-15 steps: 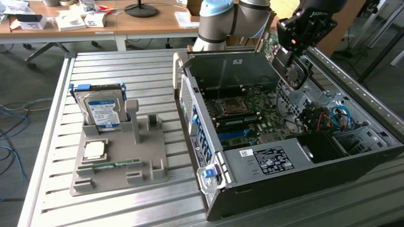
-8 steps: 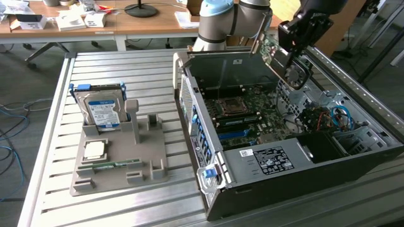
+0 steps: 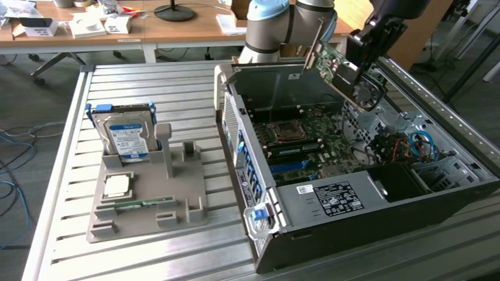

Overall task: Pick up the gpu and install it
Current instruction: 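Insert the gpu into the slot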

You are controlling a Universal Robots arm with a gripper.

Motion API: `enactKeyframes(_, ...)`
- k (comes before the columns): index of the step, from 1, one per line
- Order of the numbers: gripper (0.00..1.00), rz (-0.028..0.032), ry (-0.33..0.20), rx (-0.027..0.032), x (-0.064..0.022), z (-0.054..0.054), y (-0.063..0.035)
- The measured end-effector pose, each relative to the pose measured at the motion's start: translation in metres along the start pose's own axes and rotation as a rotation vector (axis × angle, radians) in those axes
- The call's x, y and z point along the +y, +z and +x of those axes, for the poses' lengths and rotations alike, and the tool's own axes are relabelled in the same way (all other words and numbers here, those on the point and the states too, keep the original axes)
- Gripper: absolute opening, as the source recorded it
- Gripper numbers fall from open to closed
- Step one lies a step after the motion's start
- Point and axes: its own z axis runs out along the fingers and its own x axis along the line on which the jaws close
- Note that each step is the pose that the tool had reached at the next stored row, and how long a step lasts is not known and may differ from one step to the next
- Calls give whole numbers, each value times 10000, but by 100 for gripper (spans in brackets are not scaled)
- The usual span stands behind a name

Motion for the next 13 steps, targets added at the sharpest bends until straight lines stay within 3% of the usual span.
enactKeyframes(13, 26, -22, -2361, 202, -2, 1, 24)
